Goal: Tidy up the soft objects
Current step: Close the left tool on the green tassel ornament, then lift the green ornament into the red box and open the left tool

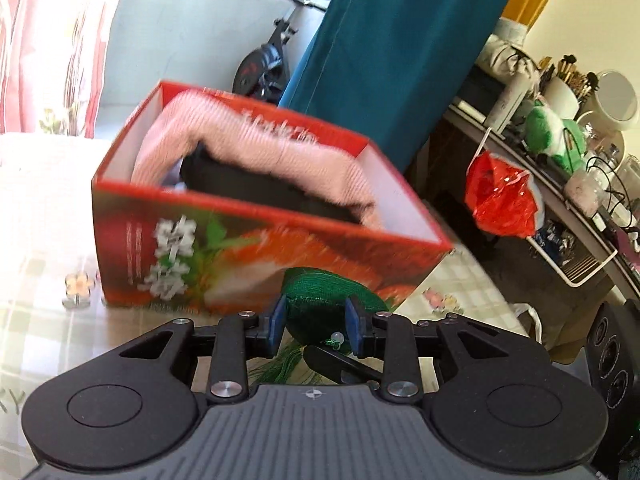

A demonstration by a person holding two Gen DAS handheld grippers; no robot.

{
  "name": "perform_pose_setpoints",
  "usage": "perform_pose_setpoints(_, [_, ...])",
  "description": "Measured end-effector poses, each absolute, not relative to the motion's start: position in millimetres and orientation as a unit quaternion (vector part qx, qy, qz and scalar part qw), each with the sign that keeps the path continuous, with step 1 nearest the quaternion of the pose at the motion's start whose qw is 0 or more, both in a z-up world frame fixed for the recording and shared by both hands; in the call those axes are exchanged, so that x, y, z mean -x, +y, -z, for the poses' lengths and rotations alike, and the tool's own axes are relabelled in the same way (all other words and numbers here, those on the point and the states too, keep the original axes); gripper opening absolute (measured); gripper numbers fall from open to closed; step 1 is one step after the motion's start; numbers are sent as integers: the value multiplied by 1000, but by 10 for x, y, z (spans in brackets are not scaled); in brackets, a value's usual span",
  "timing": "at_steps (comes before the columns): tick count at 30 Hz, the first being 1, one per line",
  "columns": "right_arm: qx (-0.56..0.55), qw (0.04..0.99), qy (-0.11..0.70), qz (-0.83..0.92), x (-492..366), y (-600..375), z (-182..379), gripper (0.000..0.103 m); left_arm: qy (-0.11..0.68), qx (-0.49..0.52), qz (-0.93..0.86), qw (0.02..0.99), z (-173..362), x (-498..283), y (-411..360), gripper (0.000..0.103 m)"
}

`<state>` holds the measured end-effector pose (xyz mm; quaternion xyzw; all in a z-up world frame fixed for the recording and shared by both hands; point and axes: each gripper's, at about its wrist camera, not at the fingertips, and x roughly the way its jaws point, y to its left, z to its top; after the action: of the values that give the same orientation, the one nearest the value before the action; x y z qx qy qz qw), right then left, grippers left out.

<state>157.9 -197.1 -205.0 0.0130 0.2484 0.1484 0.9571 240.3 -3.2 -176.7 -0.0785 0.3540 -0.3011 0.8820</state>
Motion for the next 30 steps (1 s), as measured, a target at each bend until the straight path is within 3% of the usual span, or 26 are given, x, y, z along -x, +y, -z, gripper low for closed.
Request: perform_pose_setpoints(30, [10,979,96,-178,-1911,-2494,555,43,189,62,325,925,272,-2546,-270,34])
